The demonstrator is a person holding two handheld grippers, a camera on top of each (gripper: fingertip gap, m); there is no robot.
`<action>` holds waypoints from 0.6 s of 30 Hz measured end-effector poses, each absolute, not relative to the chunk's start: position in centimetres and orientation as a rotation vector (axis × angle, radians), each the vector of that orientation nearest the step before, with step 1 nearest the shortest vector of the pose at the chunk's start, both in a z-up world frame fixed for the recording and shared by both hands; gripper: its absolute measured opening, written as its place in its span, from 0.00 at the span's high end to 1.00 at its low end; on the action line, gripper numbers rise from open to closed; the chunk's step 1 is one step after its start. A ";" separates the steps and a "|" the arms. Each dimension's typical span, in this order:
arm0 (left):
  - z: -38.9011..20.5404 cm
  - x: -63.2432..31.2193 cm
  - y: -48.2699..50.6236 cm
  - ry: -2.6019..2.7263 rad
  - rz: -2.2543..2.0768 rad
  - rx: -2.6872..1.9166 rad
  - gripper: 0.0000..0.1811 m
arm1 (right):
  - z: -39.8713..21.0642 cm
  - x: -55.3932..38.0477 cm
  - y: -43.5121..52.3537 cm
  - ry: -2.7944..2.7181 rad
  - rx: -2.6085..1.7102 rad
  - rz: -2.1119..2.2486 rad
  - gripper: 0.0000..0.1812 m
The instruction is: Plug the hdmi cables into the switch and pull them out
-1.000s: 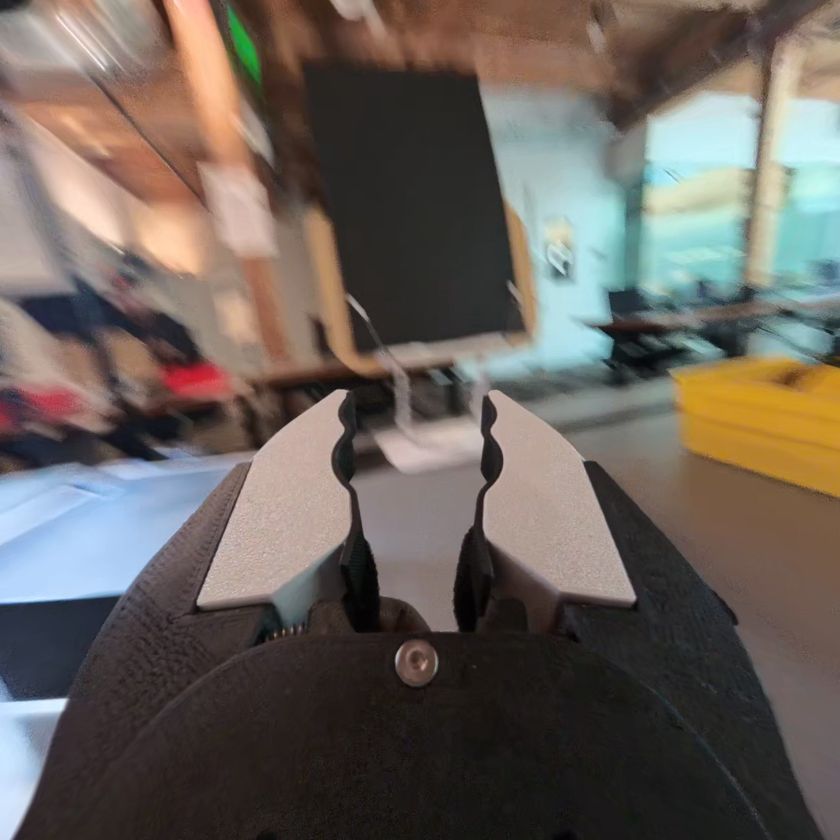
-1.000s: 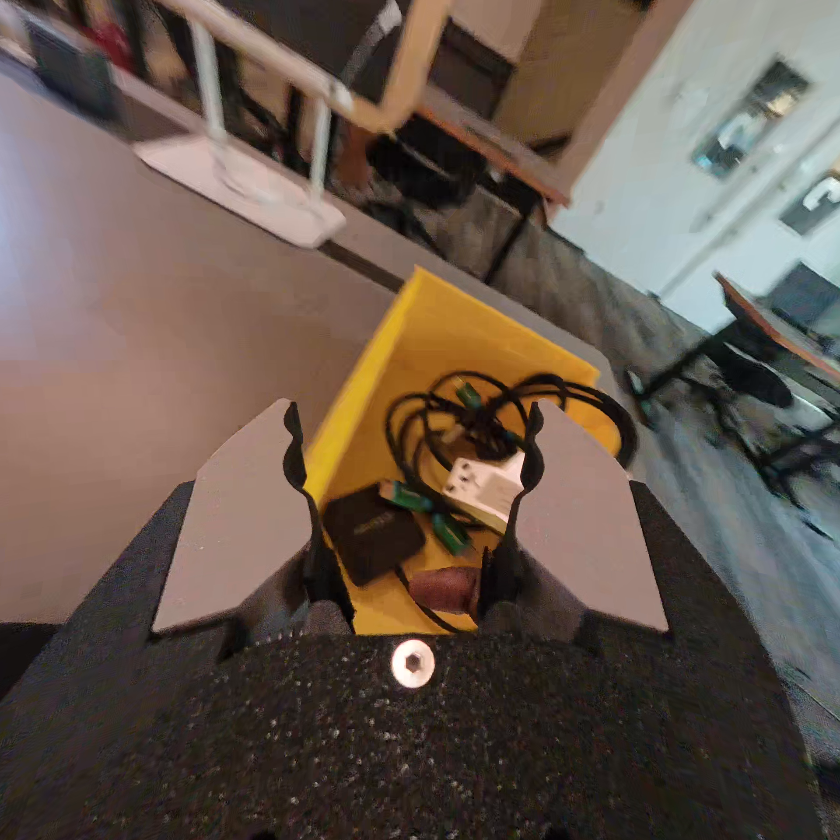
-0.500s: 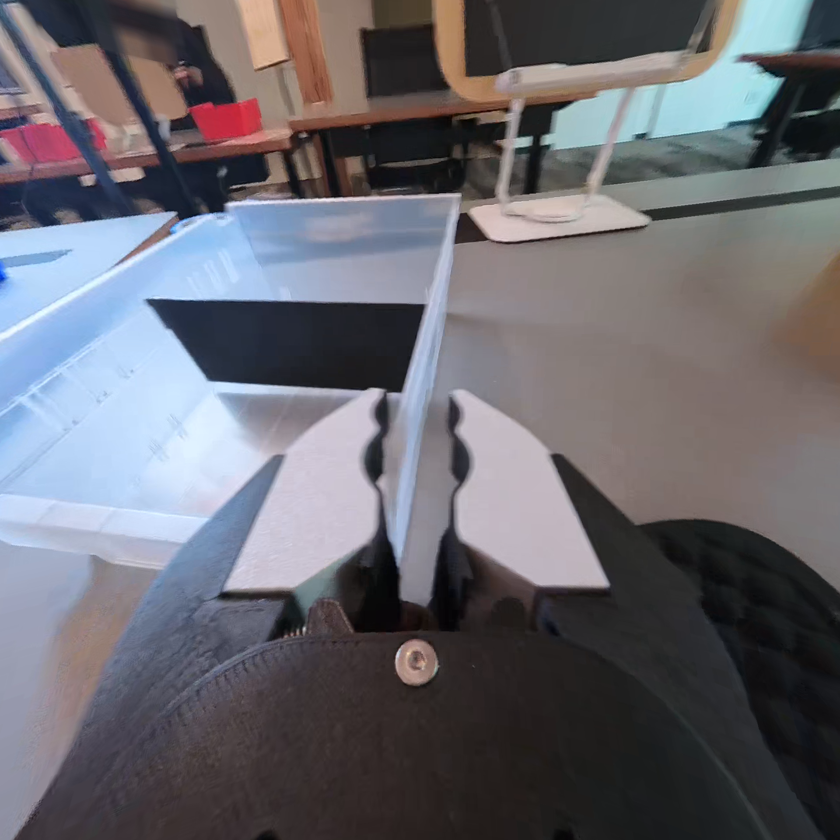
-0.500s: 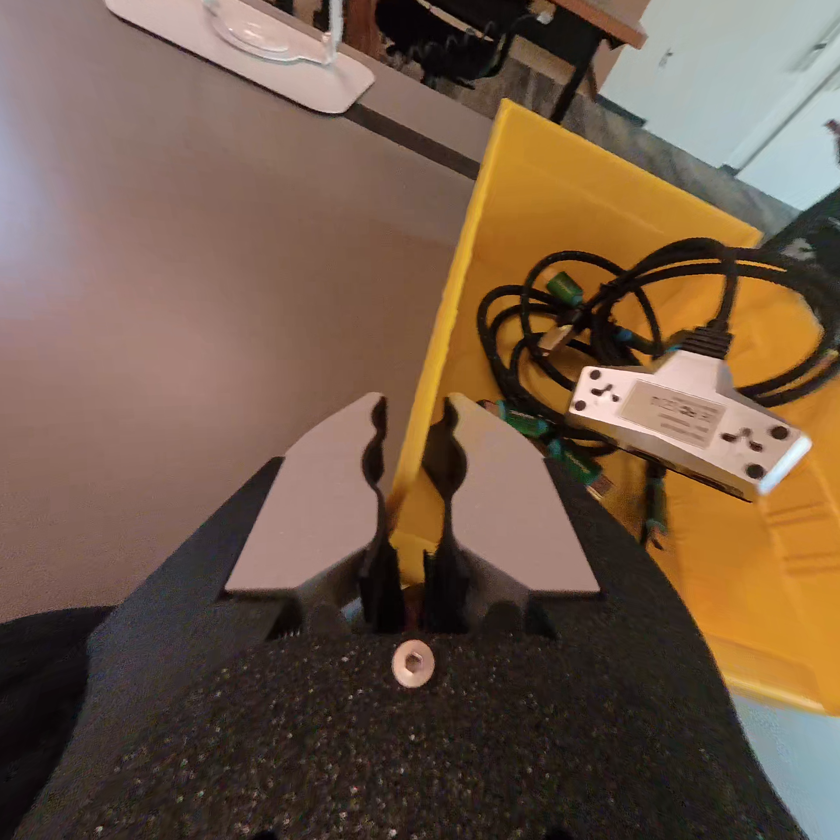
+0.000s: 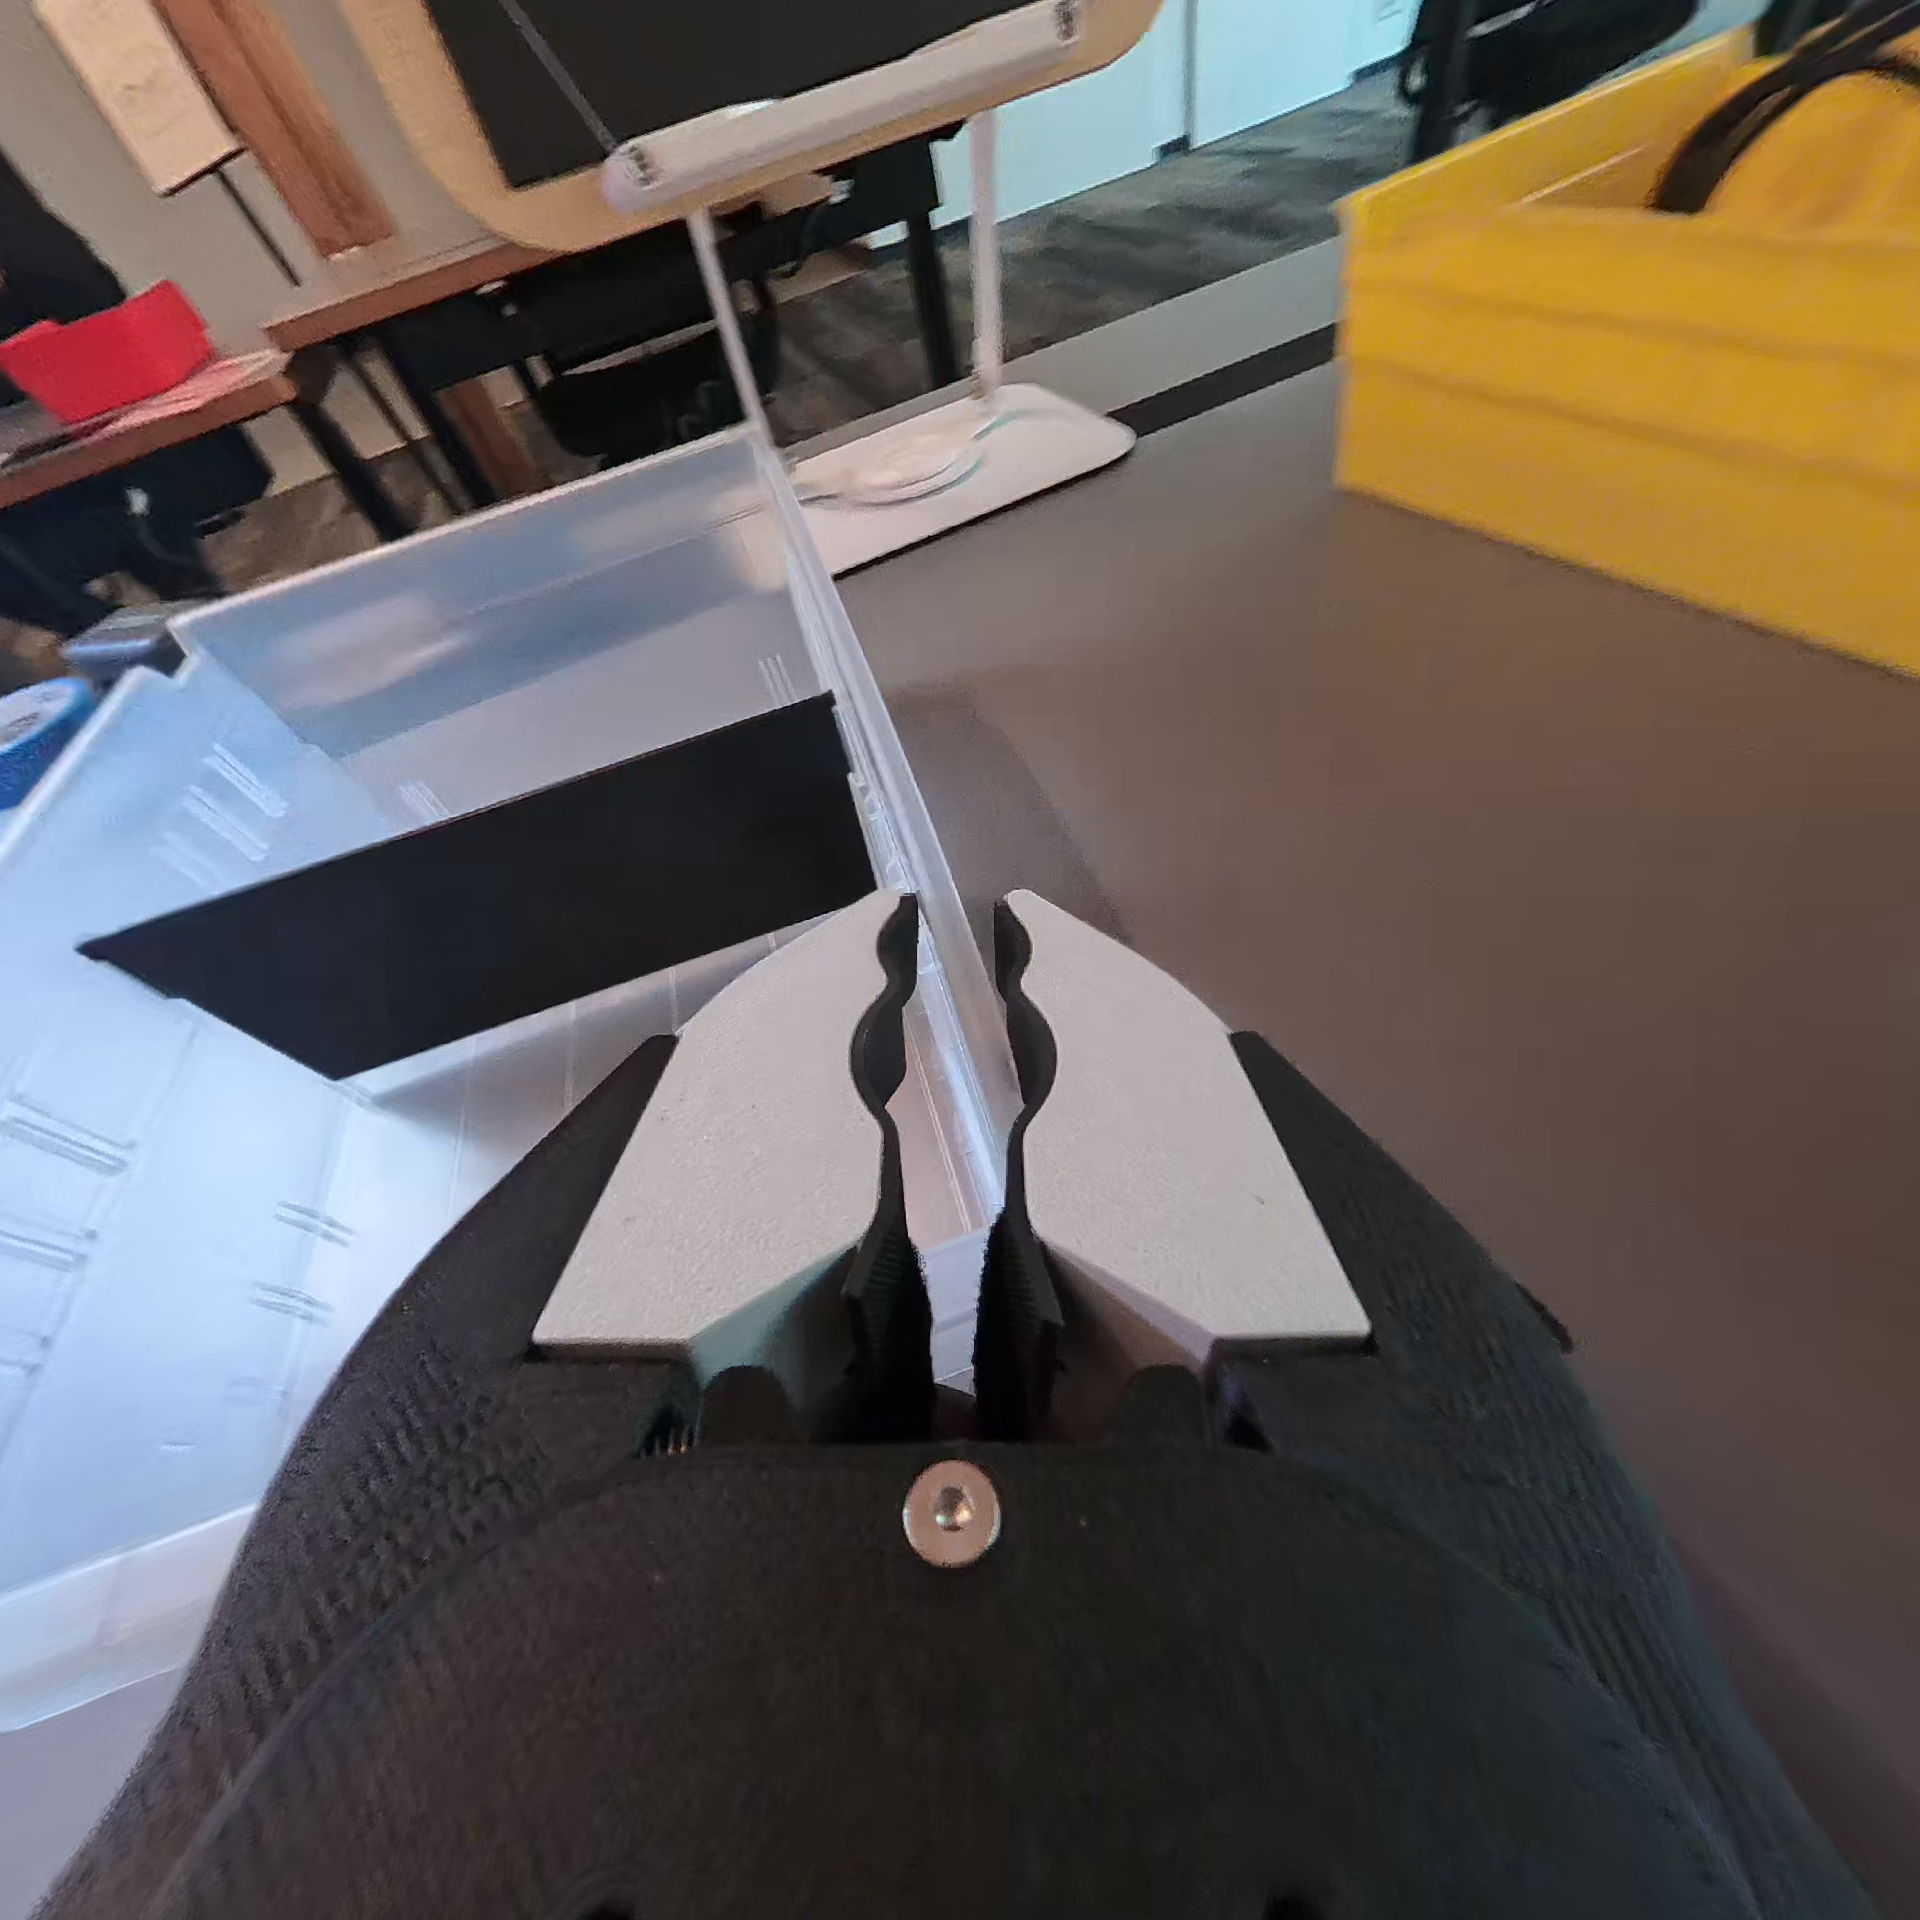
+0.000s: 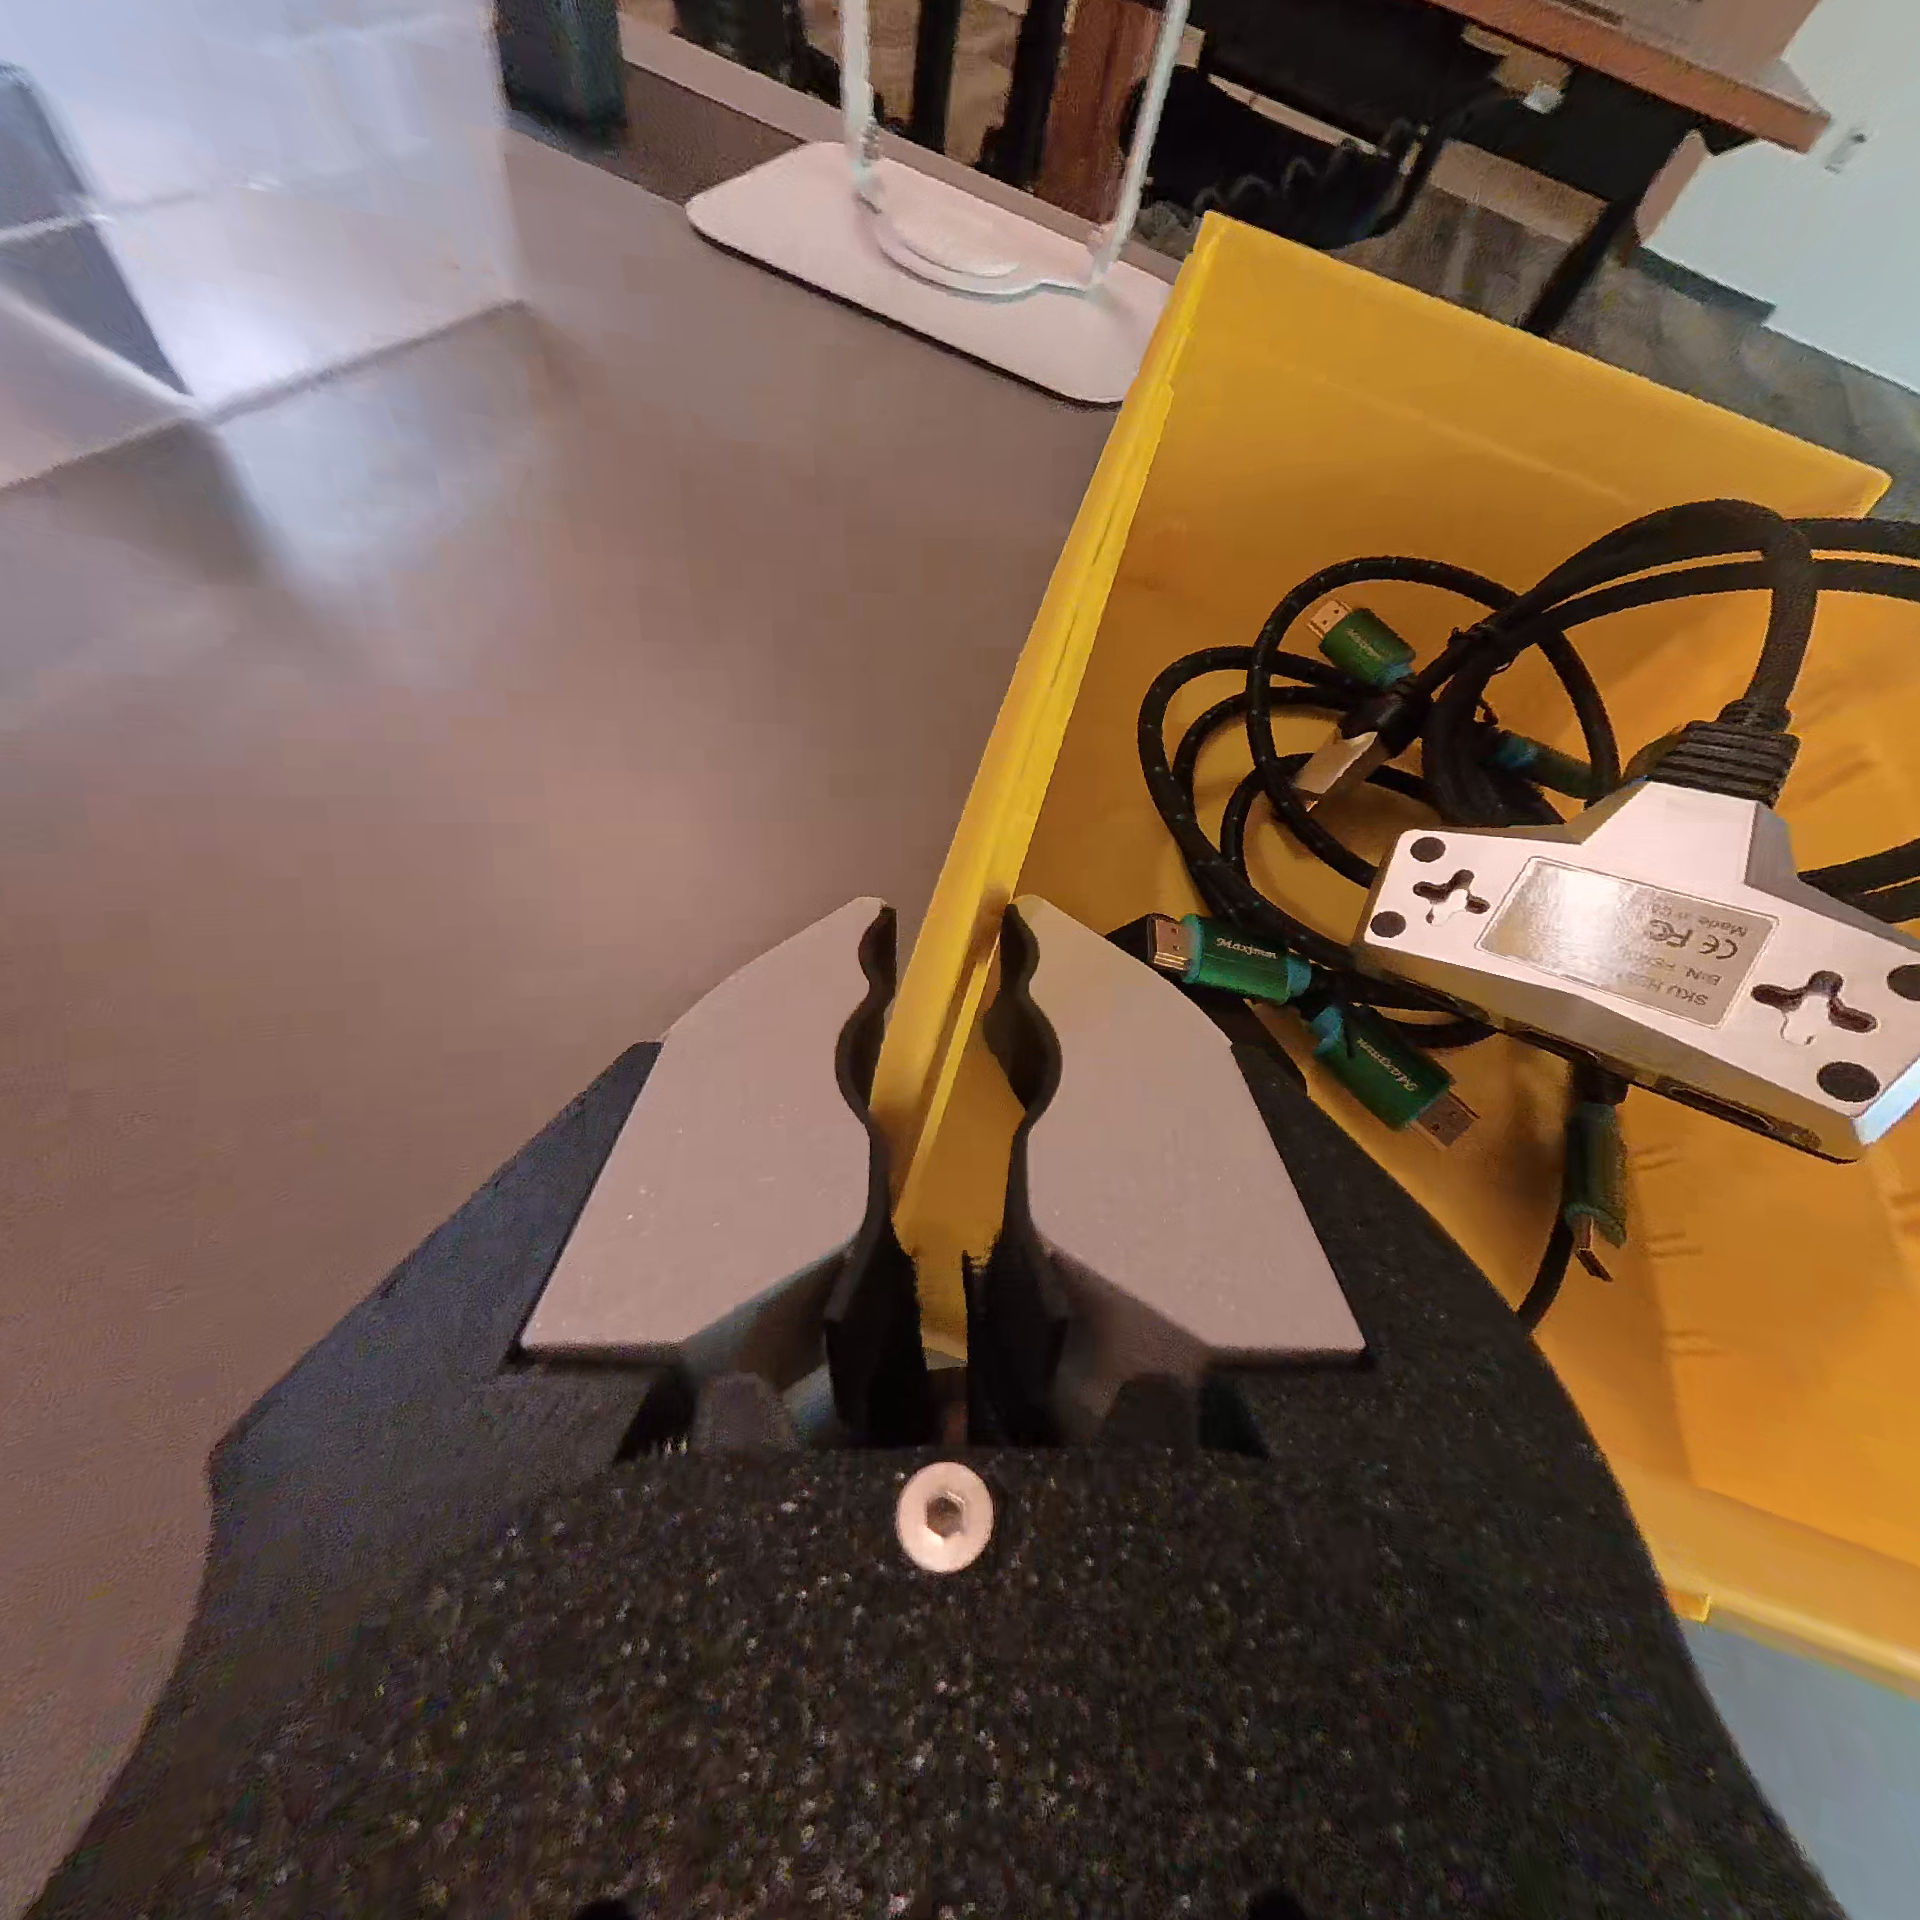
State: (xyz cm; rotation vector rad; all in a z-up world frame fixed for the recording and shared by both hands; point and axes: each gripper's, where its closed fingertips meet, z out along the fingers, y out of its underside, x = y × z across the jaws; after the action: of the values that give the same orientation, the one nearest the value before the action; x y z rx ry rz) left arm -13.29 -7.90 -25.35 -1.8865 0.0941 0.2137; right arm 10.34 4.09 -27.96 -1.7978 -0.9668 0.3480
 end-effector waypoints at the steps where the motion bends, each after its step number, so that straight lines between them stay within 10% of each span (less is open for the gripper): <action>1: -25.3 -12.5 -7.5 0.112 0.172 -1.877 0.92 | -28.0 9.1 3.5 -0.996 -1.781 0.375 0.88; 6: -20.8 -10.1 -7.0 0.147 0.163 -1.617 0.65 | -27.6 2.5 -1.7 -1.254 -1.613 0.596 0.63; 10: -14.0 -5.4 -10.2 0.165 0.067 -1.171 0.65 | -23.0 2.2 -2.6 -1.123 -1.430 0.730 0.40; 18: -21.0 0.8 -5.3 0.123 -0.369 -1.504 0.47 | -17.8 16.1 6.5 -0.494 -1.358 0.209 0.38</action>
State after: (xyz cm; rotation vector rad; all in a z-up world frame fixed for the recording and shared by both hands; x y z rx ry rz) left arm 0.80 -5.28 -21.03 -1.5041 0.1227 -0.3686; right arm 16.12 6.52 -17.84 -1.3576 -0.4942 0.2086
